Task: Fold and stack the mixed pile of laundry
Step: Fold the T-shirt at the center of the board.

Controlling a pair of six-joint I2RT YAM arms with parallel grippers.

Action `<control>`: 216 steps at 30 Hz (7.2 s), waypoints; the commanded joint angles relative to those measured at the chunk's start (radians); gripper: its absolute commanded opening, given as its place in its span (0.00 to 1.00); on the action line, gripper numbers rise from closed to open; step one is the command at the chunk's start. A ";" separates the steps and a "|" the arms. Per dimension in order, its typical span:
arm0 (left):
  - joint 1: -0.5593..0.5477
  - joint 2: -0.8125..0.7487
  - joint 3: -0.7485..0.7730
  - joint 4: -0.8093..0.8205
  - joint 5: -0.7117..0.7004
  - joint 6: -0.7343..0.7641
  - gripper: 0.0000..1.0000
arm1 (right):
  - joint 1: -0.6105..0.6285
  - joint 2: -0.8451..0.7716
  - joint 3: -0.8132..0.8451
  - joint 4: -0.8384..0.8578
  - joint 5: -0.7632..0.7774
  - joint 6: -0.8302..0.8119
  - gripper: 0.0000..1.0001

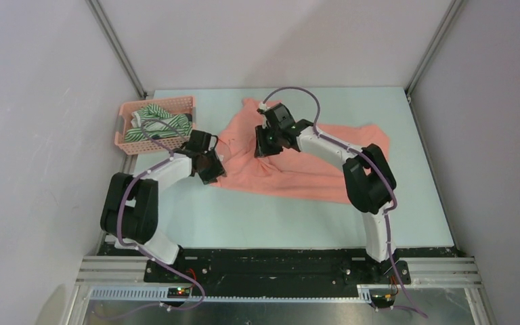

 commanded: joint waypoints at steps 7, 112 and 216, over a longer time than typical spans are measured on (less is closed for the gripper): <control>-0.004 0.025 -0.087 -0.001 -0.034 -0.033 0.45 | -0.096 0.081 -0.010 0.027 0.092 0.060 0.30; 0.011 -0.162 -0.313 0.287 -0.103 -0.102 0.39 | -0.950 -0.730 -0.875 -0.376 0.399 0.299 0.00; 0.066 1.004 1.464 -0.045 0.362 0.219 0.03 | -0.930 0.277 0.385 -0.456 0.144 -0.203 0.32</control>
